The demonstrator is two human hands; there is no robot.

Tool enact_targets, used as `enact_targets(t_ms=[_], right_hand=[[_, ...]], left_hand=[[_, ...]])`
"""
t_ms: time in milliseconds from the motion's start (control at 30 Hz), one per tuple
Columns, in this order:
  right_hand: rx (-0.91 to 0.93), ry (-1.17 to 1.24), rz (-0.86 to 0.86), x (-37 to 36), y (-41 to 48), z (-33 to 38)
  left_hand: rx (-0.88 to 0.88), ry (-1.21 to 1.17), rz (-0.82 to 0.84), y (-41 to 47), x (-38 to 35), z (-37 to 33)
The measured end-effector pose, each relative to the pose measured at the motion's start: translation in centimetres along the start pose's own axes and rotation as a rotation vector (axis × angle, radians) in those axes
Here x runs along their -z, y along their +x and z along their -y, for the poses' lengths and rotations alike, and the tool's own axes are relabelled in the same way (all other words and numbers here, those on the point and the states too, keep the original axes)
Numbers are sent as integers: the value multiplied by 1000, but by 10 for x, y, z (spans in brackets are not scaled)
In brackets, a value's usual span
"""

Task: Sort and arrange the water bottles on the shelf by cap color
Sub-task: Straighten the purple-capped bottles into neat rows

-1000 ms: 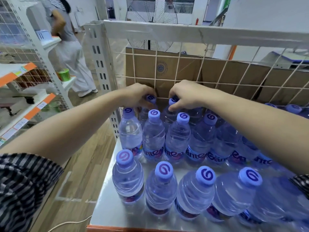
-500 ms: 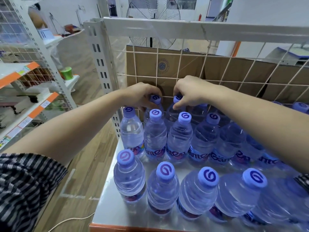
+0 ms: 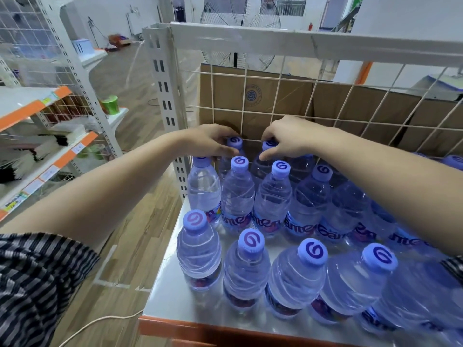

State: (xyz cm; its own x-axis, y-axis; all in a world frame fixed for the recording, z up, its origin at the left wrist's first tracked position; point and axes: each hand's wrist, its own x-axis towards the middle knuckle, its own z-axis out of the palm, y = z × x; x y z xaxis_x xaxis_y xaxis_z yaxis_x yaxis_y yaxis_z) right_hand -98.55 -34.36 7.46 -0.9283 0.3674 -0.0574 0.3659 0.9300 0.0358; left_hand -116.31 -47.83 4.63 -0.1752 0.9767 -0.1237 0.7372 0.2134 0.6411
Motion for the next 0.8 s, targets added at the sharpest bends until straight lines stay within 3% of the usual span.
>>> enact_targets(t_ms=[167, 367, 500, 700, 800], right_hand=[[11, 12, -96, 2, -12, 8], [-29, 9, -75, -1, -18, 16], [-51, 25, -63, -2, -25, 19], [64, 136, -259, 12, -27, 30], [123, 182, -221, 13, -21, 44]], left_hand=[[-5, 142, -123, -13, 5, 3], [22, -30, -77, -10, -5, -9], [32, 75, -76, -16, -3, -3], [119, 168, -28, -54, 12, 4], [111, 302, -68, -63, 7, 10]])
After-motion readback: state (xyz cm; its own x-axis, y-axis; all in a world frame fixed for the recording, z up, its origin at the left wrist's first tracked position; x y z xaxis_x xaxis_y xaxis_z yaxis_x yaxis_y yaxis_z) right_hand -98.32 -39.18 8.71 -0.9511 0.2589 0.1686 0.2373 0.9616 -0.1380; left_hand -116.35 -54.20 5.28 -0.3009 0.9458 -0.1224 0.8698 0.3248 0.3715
